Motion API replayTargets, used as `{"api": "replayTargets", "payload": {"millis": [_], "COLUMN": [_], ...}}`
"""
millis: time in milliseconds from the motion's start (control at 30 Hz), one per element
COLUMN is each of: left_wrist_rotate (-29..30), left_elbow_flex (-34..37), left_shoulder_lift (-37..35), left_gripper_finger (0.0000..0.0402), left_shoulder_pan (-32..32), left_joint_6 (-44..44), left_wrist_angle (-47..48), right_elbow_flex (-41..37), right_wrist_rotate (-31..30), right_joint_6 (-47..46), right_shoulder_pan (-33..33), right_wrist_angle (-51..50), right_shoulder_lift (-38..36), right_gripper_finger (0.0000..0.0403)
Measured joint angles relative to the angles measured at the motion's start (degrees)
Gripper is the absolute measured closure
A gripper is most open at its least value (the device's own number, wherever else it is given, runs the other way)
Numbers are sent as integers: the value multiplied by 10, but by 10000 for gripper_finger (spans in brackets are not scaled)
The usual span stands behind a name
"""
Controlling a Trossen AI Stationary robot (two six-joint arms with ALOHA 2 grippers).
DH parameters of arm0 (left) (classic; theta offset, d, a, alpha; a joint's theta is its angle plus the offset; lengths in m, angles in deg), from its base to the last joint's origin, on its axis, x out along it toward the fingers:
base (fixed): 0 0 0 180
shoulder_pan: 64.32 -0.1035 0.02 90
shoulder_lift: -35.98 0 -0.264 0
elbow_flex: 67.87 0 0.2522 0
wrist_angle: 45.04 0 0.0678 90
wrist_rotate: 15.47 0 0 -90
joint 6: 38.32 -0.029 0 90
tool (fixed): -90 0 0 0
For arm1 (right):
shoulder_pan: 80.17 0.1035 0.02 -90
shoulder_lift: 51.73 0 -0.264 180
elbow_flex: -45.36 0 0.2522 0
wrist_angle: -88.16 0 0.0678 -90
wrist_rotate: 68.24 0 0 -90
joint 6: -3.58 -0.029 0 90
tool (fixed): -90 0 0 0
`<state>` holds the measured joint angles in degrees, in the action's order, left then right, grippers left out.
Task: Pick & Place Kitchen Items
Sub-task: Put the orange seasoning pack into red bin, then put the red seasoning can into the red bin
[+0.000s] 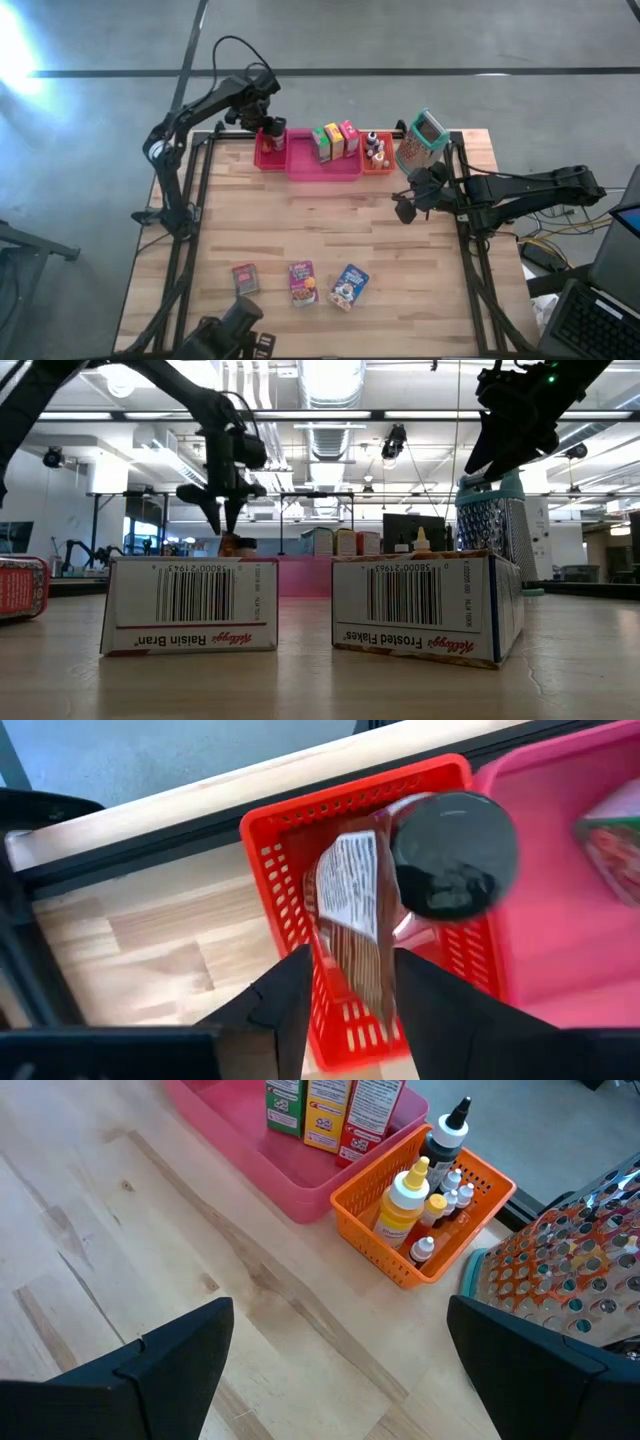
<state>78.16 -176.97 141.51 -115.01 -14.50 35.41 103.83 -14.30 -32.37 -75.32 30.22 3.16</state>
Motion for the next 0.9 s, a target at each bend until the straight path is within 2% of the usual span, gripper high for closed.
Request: {"api": "replayTargets", "payload": {"millis": [400, 900], "left_wrist_rotate": [-47, -49], "left_elbow_flex": [0, 0], "left_shoulder_lift": [-109, -207], "left_gripper_finger": [259, 262], "left_shoulder_pan": [3, 36], "left_joint_6": [1, 8], "left_wrist_angle": [40, 135], "right_elbow_flex": [0, 0], "right_wrist_rotate": [0, 0], "right_joint_6": [0, 0], "right_shoulder_pan": [0, 0], "right_wrist_angle": [0, 0], "right_shoulder_lift": [0, 0], "right_gripper_finger": [39, 39]}}
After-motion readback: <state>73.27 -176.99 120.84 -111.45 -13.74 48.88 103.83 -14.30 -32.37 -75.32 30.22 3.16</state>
